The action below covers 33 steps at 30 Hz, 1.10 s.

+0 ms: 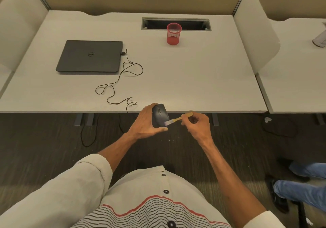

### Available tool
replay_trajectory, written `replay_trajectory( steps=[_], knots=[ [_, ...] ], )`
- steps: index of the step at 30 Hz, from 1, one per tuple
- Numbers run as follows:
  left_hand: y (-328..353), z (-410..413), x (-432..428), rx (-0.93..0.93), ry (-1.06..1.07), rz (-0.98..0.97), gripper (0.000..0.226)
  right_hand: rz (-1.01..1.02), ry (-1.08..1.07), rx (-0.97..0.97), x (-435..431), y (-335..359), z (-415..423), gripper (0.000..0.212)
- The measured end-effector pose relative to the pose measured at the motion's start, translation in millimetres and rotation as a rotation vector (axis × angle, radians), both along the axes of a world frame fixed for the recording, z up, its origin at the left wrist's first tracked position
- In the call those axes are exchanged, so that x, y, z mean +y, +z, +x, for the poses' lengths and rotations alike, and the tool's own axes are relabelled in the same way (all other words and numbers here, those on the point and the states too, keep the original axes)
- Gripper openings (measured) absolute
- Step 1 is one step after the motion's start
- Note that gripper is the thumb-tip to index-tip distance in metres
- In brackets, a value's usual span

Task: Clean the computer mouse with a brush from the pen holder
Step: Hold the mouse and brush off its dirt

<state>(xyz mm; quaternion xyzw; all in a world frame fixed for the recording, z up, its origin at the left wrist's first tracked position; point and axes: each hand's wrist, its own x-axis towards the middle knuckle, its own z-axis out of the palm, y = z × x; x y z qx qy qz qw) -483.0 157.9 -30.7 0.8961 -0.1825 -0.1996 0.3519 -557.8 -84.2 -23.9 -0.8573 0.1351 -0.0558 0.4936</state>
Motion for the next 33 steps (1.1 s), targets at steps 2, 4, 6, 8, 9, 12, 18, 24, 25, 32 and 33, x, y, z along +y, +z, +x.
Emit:
replay_trajectory(
  steps=[2, 4, 6, 8, 9, 12, 18, 24, 25, 32, 33],
  knots=[
    [1, 0, 0, 0.013, -0.001, 0.004, 0.115, 0.012, 0.042, 0.024, -1, -3, 0, 0.015],
    [1, 0, 0, 0.028, -0.005, -0.003, 0.113, -0.034, 0.071, 0.059, -1, -6, 0, 0.019],
    [0, -1, 0, 0.043, -0.002, -0.018, 0.112, -0.073, 0.072, 0.077, -3, -8, 0, 0.020],
    [0, -1, 0, 0.054, 0.007, -0.026, 0.111, -0.095, 0.067, 0.089, -7, -8, 1, 0.018],
    [0, -1, 0, 0.053, 0.009, -0.026, 0.111, -0.105, 0.062, 0.096, -8, -8, 1, 0.017],
    [0, -1, 0, 0.051, 0.013, -0.028, 0.113, -0.206, -0.007, 0.108, -8, -8, 3, 0.018],
    [2, 1, 3, 0.016, -0.008, -0.040, 0.119, 0.377, -0.208, 0.120, -3, -8, 16, 0.024],
    [5, 1, 6, -0.043, -0.049, -0.065, 0.116, 0.930, -0.293, 0.252, 17, -9, 31, 0.027],
    [5, 1, 6, -0.050, -0.052, -0.060, 0.114, 0.957, -0.276, 0.275, 20, -10, 33, 0.024],
    [2, 1, 8, -0.034, -0.075, -0.024, 0.118, 1.087, -0.169, 0.425, 33, -12, 38, 0.032],
    [2, 1, 9, -0.039, -0.083, -0.023, 0.119, 1.097, -0.158, 0.440, 35, -12, 38, 0.027]
  ],
)
